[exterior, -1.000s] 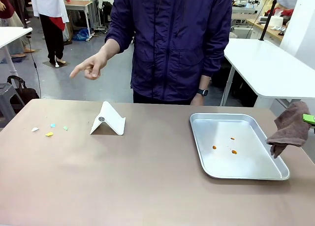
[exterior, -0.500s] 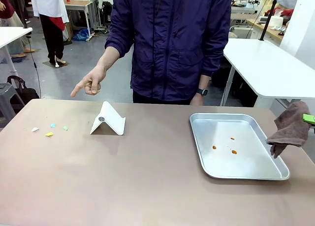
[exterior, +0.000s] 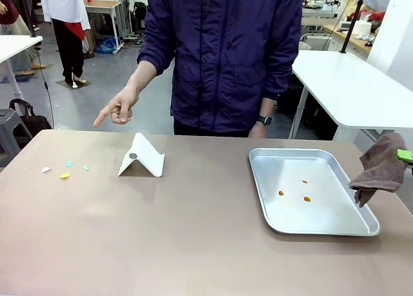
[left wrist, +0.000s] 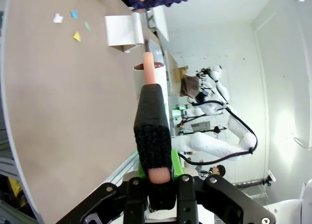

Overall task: Clean the surface of the table.
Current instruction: If a person points to the right, clean the right side of the table with your right hand, and if they point to the left, clean the left side with your left hand.

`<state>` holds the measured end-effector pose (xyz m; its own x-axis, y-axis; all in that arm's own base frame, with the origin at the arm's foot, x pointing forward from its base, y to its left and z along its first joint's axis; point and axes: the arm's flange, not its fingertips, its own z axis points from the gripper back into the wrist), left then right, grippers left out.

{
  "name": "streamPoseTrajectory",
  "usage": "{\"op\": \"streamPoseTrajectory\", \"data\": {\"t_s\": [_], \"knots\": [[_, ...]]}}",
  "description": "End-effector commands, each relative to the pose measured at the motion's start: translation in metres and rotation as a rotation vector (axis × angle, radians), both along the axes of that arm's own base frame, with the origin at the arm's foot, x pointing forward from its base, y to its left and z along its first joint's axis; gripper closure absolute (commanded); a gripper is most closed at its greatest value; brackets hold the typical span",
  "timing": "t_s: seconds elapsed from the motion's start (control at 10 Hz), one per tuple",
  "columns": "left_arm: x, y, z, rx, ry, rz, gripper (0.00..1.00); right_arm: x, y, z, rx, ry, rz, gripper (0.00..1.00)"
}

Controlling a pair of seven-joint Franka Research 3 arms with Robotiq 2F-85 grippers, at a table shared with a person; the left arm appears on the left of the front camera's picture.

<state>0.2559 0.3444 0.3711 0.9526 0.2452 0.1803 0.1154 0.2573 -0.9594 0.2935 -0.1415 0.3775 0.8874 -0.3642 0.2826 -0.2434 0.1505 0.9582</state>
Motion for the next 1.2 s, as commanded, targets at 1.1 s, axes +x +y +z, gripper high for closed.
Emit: {"op": "streamPoseTrajectory", "data": {"t_s": [1.1], "knots": [[0.149,-0.023,-0.032,0.201,0.250,0.215,0.79,0.002,0.001,0.003,0.009,0.008,-0.006,1.00]]}}
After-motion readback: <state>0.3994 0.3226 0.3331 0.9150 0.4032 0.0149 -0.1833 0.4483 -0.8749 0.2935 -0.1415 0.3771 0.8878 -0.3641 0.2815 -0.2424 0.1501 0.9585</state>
